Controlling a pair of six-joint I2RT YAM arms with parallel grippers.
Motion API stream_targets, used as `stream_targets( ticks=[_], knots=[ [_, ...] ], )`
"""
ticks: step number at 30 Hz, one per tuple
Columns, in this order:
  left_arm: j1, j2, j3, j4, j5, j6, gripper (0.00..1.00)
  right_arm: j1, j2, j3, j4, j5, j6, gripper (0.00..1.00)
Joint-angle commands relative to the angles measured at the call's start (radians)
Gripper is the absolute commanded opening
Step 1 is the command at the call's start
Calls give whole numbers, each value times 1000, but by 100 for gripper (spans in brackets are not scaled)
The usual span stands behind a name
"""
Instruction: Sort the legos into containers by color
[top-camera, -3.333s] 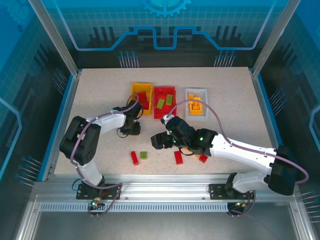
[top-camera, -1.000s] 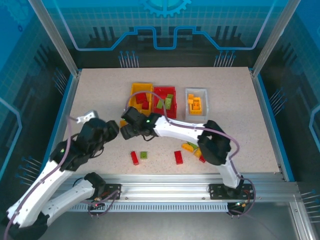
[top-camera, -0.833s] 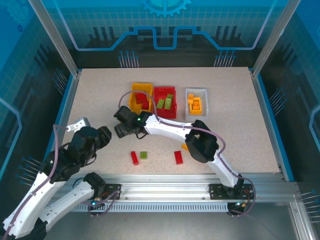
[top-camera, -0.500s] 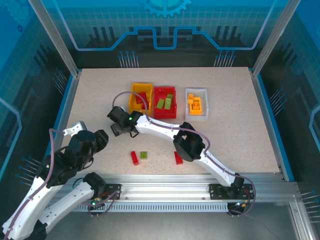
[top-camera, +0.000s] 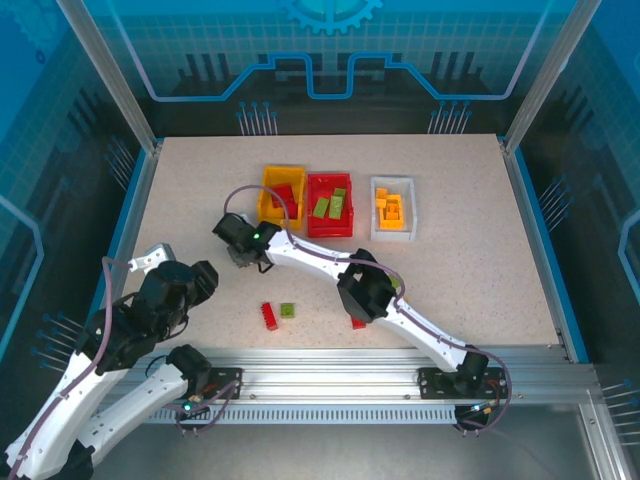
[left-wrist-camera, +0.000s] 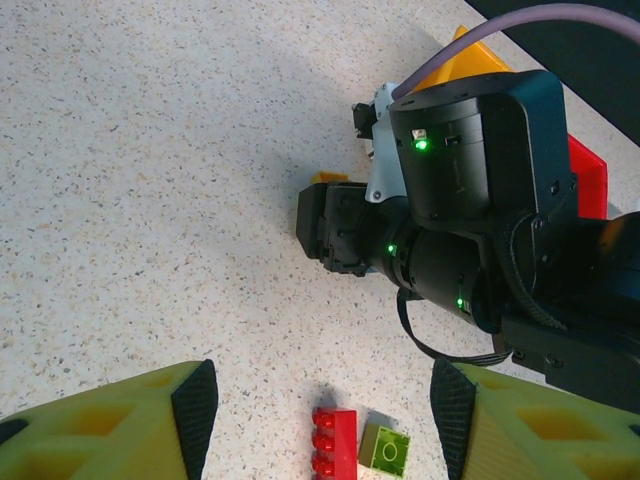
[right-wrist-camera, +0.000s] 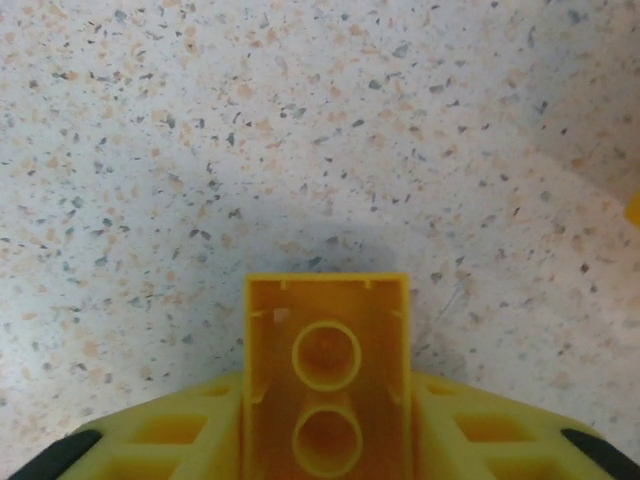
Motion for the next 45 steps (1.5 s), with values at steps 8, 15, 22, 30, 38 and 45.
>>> stream_targets(
  ticks=[8, 15, 22, 30, 38, 45],
  knots=[
    [8, 10, 60, 17, 76, 106, 71, 12, -381, -379, 171, 68, -51, 26],
    [7, 203, 173, 138, 308, 191, 74, -68, -883, -897, 288, 118, -22, 28],
    [-88, 458, 219, 364, 436, 184, 73, -345, -1230, -1326, 265, 57, 47, 31],
    [-313, 743, 289, 496, 372, 175, 73, -619, -1198, -1369, 244, -102, -29, 33],
    [-390, 877, 320, 565, 358, 168, 72, -723, -940, -1082, 109, -68, -58, 34],
    [-408, 949, 398, 541, 330, 192, 72, -752, -737, -872, 24, -69, -50, 39]
  ],
)
